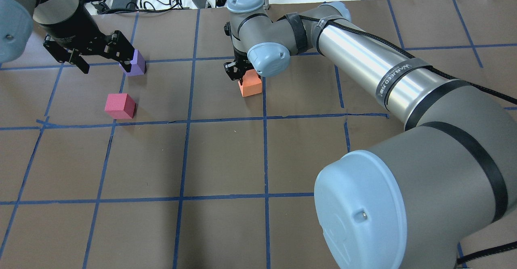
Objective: Arrange blocks in a line
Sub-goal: 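Carry the orange cube with the right gripper toward the middle of the table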
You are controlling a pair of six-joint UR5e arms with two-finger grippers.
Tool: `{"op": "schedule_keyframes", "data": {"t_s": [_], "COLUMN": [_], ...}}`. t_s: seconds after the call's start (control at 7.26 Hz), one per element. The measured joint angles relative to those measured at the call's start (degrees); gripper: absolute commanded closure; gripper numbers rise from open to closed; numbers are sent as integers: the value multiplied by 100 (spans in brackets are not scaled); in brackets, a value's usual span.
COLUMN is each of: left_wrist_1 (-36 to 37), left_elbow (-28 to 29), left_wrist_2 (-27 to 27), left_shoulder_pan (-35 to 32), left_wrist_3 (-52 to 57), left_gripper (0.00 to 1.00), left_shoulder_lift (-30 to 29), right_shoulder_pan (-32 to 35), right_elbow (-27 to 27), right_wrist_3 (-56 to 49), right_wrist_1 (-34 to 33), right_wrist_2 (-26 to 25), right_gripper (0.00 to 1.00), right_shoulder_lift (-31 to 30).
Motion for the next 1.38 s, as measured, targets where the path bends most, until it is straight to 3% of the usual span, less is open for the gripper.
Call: {"op": "schedule_keyframes", "data": {"t_s": [0.41,1.38], "left_wrist_1": [21,14], "left_elbow": [67,67], "left_wrist_2": [68,62], "left_shoulder_pan": [8,12], "left_wrist_3": [12,12], "left_gripper": [0,0], "left_shoulder_lift": [-156,-178], "right_shoulder_pan": [25,89], "right_elbow": [37,140], "right_wrist_3": [527,622], "right_wrist_1": [134,147], "right_wrist_2": [-45,-169], "right_gripper": [70,68], "right_shoulder_lift": [-11,11]}}
